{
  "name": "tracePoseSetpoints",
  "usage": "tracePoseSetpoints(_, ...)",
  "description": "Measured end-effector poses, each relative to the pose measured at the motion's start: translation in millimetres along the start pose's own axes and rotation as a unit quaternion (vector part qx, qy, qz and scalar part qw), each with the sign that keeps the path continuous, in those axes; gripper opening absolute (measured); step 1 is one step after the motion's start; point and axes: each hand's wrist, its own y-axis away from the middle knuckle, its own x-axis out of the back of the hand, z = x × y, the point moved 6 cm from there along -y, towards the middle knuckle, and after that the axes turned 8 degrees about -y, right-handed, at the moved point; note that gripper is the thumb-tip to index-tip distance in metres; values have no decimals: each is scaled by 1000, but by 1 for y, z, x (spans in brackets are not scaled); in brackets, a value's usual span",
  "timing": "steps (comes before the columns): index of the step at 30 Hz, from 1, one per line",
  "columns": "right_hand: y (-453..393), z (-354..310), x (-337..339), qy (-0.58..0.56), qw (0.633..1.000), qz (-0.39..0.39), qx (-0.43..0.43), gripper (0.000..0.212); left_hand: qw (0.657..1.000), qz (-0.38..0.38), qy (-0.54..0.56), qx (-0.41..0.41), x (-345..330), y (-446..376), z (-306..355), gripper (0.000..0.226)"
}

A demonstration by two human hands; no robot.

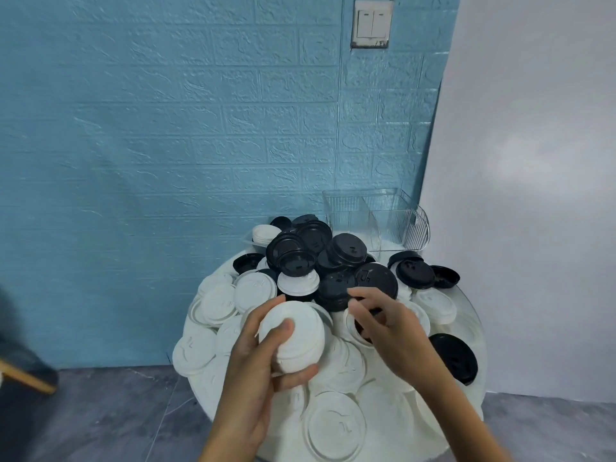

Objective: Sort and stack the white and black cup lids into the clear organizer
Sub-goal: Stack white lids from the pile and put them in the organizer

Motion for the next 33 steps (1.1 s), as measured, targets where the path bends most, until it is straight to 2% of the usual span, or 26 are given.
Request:
tracePoseSetpoints(4,0,12,0,145,989,-14,39,33,999,28,-7,-19,11,-2,3,33)
tracePoseSetpoints(9,5,17,-31,210,969,-106,75,55,999,44,14,-27,11,-2,2,38)
tracePoseSetpoints(14,-6,11,-51,209,968,-90,108,52,996,67,50,-36,22,-2,3,58)
tracePoseSetpoints(17,-12,8,-55,164,982,-49,84,55,994,87,52,-45,31,-2,5,65)
tracePoseSetpoints(23,-14,1,-77,215,970,-67,91,71,990,121,59,-48,55,-2,5,42)
tracePoseSetpoints(28,-13,-2,-93,257,954,-84,126,81,987,131,72,-50,64,-3,5,55)
tracePoseSetpoints(33,-19,2,-98,272,952,-83,118,74,988,130,74,-31,69,-5,1,56)
